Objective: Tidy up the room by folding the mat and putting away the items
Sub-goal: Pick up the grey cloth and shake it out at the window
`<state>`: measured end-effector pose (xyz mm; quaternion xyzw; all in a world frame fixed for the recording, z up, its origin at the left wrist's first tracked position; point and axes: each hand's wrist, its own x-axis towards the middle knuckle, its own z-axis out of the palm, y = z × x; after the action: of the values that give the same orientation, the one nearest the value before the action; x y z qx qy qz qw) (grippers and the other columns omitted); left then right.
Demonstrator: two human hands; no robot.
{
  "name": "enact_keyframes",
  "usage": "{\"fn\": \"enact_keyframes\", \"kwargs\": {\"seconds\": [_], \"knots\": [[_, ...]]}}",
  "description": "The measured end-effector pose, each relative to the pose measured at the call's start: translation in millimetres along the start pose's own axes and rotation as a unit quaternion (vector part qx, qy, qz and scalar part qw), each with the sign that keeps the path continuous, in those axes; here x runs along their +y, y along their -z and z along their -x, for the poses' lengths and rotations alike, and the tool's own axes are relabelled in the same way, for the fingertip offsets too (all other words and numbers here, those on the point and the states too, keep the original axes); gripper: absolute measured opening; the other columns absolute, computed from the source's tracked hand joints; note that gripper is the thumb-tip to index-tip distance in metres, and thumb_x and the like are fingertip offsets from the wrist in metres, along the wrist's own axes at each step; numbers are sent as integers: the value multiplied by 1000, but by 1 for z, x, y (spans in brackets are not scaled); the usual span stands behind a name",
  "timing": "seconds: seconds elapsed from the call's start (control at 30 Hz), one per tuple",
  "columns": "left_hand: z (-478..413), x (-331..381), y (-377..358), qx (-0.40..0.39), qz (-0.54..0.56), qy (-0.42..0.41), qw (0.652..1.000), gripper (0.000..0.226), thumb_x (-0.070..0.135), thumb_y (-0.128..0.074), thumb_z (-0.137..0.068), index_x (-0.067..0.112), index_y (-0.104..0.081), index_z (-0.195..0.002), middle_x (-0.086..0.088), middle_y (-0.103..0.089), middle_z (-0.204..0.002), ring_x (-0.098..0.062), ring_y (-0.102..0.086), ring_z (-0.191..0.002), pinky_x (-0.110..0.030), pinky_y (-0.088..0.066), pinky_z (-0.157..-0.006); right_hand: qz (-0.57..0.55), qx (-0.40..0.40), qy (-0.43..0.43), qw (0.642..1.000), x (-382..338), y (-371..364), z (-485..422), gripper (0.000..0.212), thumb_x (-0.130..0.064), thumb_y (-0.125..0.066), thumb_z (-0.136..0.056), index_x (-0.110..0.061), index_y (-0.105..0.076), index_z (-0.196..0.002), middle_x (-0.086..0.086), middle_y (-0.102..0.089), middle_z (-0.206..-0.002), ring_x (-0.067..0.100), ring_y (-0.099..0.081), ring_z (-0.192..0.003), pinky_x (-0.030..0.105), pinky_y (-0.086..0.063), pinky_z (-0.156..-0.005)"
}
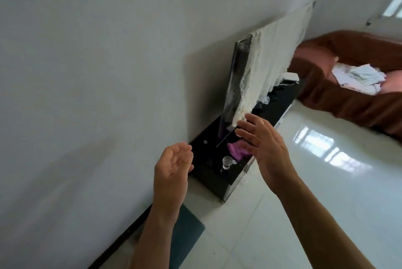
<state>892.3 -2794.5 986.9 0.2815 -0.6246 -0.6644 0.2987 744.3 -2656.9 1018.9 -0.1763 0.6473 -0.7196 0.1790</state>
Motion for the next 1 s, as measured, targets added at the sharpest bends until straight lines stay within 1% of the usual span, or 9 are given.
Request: {"fn": "enact_keyframes", "kwargs": {"seconds": [0.07, 0.23, 0.37, 0.47, 0.57, 0.7, 0.87, 0.93, 1.0], "knots": [[-3, 2, -46, -42, -2, 0, 999, 25, 23, -60, -99, 13, -64, -122, 2, -71, -118, -10, -68, -109, -28, -58, -91, -18, 53, 5, 998, -9, 48, -4, 35, -38, -38, -106, -23, -58, -131, 0, -69, -124, 19, -66, -115, 45, -52, -102], [-2, 4, -149, -110, 2, 3, 994, 24, 23, -60, -97, 15, -64, -120, 5, -73, -114, -9, -69, -107, -34, -58, -94, -28, 133, 22, 990, -18, 148, -9, 43, -45, -42, -98, -21, -59, -129, 3, -69, -126, 22, -65, -118, 52, -50, -103], [7, 6, -250, -157, 3, 21, 987, 22, 20, -60, -98, 15, -65, -119, 7, -74, -112, -11, -70, -107, -36, -57, -95, -31, 178, 36, 983, -29, 242, -12, 36, -47, -45, -100, -26, -62, -124, 1, -70, -123, 20, -66, -116, 50, -50, -103], [17, 8, -326, -181, 15, 30, 983, 19, 17, -60, -98, 13, -66, -116, 3, -75, -110, -18, -70, -106, -39, -56, -97, -35, 216, 51, 975, -41, 317, -8, 39, -50, -46, -97, -27, -61, -124, 0, -70, -124, 19, -66, -116, 49, -51, -102], [30, 9, -396, -212, 30, 38, 976, 20, 16, -59, -97, 11, -66, -115, 0, -75, -109, -21, -69, -108, -39, -57, -94, -47, 266, 57, 961, -53, 386, 3, 42, -46, -44, -95, -24, -60, -127, 0, -70, -125, 18, -67, -115, 49, -50, -103], [54, 11, -484, -293, 37, 40, 955, 22, 18, -59, -95, 12, -66, -116, 0, -75, -110, -22, -69, -108, -38, -57, -90, -63, 329, 66, 940, -67, 463, 29, 44, -47, -45, -96, -22, -61, -128, 0, -70, -125, 17, -67, -116, 50, -48, -105], [74, 16, -580, -396, 25, 28, 917, 36, 31, -63, -86, 14, -66, -118, 1, -75, -113, -20, -70, -108, -42, -57, -93, -65, 399, 90, 910, -77, 533, 53, 66, -68, -58, -80, -23, -62, -128, -1, -70, -126, 19, -66, -118, 47, -49, -102], [75, 11, -612, -429, 20, 29, 903, 28, 25, -61, -93, 14, -66, -118, 2, -75, -113, -18, -70, -108, -42, -57, -93, -63, 431, 95, 895, -76, 555, 57, 81, -79, -64, -70, -23, -62, -128, -1, -70, -126, 19, -66, -119, 46, -49, -100], [74, 9, -646, -455, 21, 34, 889, 22, 19, -58, -98, 15, -66, -118, 3, -75, -113, -17, -70, -107, -42, -57, -92, -65, 466, 97, 877, -77, 575, 58, 80, -77, -63, -71, -22, -62, -129, 0, -70, -126, 19, -66, -118, 46, -49, -101]]}}
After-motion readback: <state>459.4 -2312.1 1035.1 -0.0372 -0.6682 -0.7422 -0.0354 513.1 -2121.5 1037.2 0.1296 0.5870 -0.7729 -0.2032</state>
